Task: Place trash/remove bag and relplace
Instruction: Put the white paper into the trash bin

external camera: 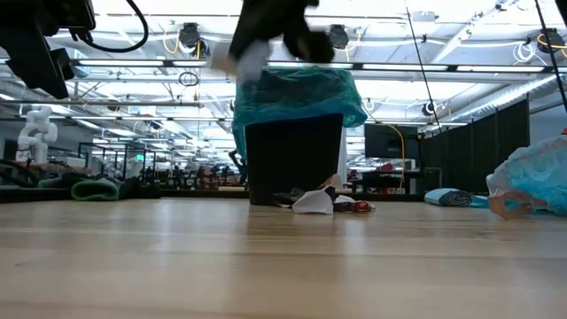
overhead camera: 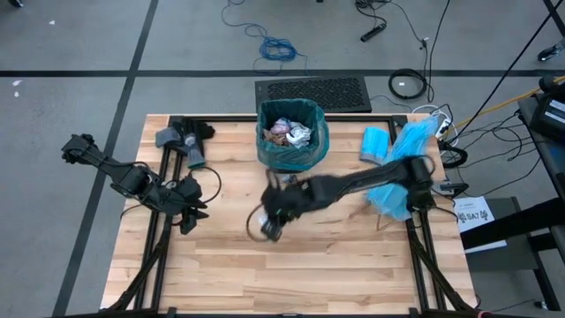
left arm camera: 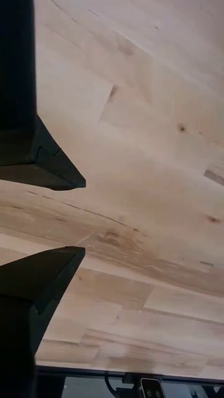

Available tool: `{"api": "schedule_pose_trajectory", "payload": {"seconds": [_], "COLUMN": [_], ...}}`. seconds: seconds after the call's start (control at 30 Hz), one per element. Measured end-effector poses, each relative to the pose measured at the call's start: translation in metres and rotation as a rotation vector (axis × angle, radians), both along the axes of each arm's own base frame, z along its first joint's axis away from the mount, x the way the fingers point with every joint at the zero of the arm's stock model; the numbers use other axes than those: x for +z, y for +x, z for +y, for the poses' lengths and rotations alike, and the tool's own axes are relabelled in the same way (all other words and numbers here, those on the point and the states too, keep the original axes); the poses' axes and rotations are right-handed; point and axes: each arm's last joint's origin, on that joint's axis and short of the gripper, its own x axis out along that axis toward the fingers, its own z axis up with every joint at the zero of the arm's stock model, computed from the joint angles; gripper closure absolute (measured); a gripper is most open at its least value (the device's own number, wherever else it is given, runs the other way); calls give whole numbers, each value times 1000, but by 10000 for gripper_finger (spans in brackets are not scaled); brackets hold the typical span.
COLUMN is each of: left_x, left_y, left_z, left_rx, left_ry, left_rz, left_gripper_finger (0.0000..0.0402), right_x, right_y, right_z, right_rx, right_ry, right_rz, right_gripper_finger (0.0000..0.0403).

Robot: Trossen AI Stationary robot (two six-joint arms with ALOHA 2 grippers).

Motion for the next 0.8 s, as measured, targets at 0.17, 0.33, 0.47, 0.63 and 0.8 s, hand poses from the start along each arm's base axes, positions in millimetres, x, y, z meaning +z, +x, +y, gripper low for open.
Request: {"api": "schedule_pose_trajectory", "payload": {"seconds": [0.17, 0.33, 0.47, 0.63, 0.8], "left_x": [0, 0, 0, 0, 0], "left_y": [0, 0, 0, 0, 0], "left_z": [0, 0, 0, 0, 0], "left_rx": [-28, -252, -307, -306, -305], "left_ry": [23, 207, 250, 249, 249], "left_rz": [-2, -25, -32, -32, -31], "left_gripper_finger": [240, 240, 240, 240, 240], "right_x": [74, 118, 128, 125, 126], "right_y": [-32, -63, -71, -71, -71], "right_z": [-38, -79, -108, -136, -156], "right_rx": [-85, -197, -245, -295, -354], "right_ry": [-205, -384, -428, -463, -471], "right_rz": [-208, -302, -309, -287, -302], "right_gripper_finger": [403, 403, 403, 403, 403]}}
